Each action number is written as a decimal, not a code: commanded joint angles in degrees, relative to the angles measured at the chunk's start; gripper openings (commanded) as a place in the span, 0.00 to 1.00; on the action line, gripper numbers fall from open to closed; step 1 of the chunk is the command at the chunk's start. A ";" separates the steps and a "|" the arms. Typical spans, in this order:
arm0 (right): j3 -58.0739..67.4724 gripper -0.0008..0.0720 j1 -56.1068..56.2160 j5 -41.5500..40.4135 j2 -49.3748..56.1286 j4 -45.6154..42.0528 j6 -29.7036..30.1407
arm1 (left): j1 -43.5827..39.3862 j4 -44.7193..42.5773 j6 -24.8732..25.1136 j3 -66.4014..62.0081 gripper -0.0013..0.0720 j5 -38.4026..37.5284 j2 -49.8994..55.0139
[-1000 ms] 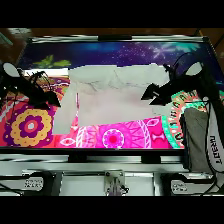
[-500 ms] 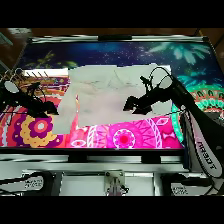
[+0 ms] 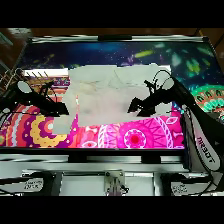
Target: Fold the shirts.
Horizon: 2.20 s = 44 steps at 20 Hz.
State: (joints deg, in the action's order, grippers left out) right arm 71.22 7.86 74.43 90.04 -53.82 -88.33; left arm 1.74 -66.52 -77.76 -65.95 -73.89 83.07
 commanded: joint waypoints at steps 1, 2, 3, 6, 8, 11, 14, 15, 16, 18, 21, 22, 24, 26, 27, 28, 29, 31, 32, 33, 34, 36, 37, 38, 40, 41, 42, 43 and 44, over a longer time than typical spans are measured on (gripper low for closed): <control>-0.02 0.93 -3.87 -0.52 0.09 -4.83 -1.27 | -3.61 1.42 -0.02 0.37 0.92 2.01 0.17; -0.02 0.93 -4.79 -1.01 0.09 -5.92 -1.29 | -4.31 1.42 -0.22 0.44 0.92 2.14 0.44; -0.02 0.93 -5.55 -1.38 0.09 -6.34 -1.29 | -4.87 1.44 -0.48 0.44 0.92 2.14 0.79; -0.02 0.93 -6.84 -3.28 0.09 -6.75 -1.25 | -6.47 1.42 -1.55 0.44 0.92 2.75 2.29; -0.02 0.93 -6.99 -4.20 0.09 -8.96 -1.22 | -7.72 1.42 -1.53 0.44 0.92 2.80 3.65; -0.02 0.93 -7.10 -4.42 0.09 -11.65 -1.11 | -9.20 1.49 -1.60 0.44 0.92 2.84 5.66; 0.02 0.93 -7.08 -4.42 0.09 -12.35 -0.81 | -10.25 2.14 -1.60 0.42 0.92 3.04 7.39; 0.02 0.93 -7.08 -4.42 0.09 -12.59 -0.83 | -10.56 2.10 -1.60 0.44 0.92 3.39 7.63; 0.02 0.93 -7.08 -4.39 0.09 -12.72 -0.83 | -10.91 2.10 -1.86 0.42 0.92 4.20 7.69; 0.02 0.93 -7.08 -4.33 0.09 -12.66 -0.87 | -11.69 2.54 -2.78 0.42 0.92 6.21 7.72; 0.02 0.93 -7.08 -3.87 0.09 -12.68 -0.92 | -13.05 2.75 -5.88 0.42 0.70 7.91 8.09; 0.02 0.93 -7.10 -3.87 0.09 -12.68 -0.92 | -13.55 3.17 -5.90 0.42 0.70 7.91 8.37; 0.02 0.93 -7.10 -3.67 0.09 -12.68 -0.92 | -14.27 3.13 -5.88 0.42 0.62 7.87 8.90; 0.02 0.93 -7.10 -2.69 0.09 -12.72 -0.87 | -14.23 3.13 -5.55 0.42 0.30 7.82 9.18; 0.02 0.93 -7.10 -2.27 0.09 -12.72 -0.83 | -14.14 3.13 -4.85 0.35 0.09 7.45 9.18; 0.02 0.93 -7.10 -1.99 0.09 -12.72 -0.79 | -14.14 3.13 -4.09 0.28 0.08 7.23 9.16; 0.02 0.93 -7.10 -1.77 0.09 -12.74 -0.76 | -14.14 3.13 -3.85 0.26 0.08 6.93 9.14; 0.02 0.93 -7.10 -1.60 0.09 -12.79 -0.76 | -14.12 3.10 -2.51 0.17 0.08 6.03 8.98; 0.02 0.93 -7.10 -1.62 0.09 -13.25 -0.79 | -14.08 3.06 -2.19 0.17 0.08 5.68 8.72; 0.02 0.93 -7.10 -1.73 0.09 -15.37 -0.81 | -13.99 3.06 -2.12 0.17 0.08 5.27 8.35; 0.02 0.93 -7.30 -1.75 0.09 -18.51 -1.73 | -13.77 3.08 -1.25 0.17 0.07 4.81 7.82; 0.02 0.93 -9.09 -1.77 0.09 -20.74 -4.07 | -13.16 2.89 -0.22 0.17 0.07 3.82 6.34; 0.02 0.93 -10.60 -1.77 0.09 -19.65 -4.02 | -12.76 2.86 -0.24 0.17 0.07 3.72 5.66; 0.02 0.93 -12.07 -1.77 0.09 -18.53 -4.04 | -12.37 2.69 -0.24 0.17 0.08 3.58 5.05; 0.02 0.93 -14.80 -2.32 0.09 -18.25 -5.25 | -12.07 2.47 -0.24 0.17 0.07 3.13 4.44; 0.02 0.93 -15.93 -2.89 0.09 -18.36 -5.57 | -12.04 2.47 -0.22 0.15 0.07 2.67 4.31; 0.02 0.93 -16.85 -3.48 0.09 -18.40 -5.60 | -12.04 2.45 -0.22 0.17 0.07 2.43 4.13; 0.02 0.93 -17.51 -4.04 0.09 -18.82 -5.95 | -12.04 2.45 -0.22 0.17 0.07 2.40 4.00; 0.02 0.93 -17.84 -4.39 0.13 -19.74 -6.05 | -12.04 2.45 -0.22 0.17 0.07 2.38 3.96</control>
State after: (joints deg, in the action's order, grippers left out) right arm 71.22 -7.81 71.35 90.08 -72.40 -93.45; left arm -10.50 -63.99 -78.19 -65.73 -70.85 87.59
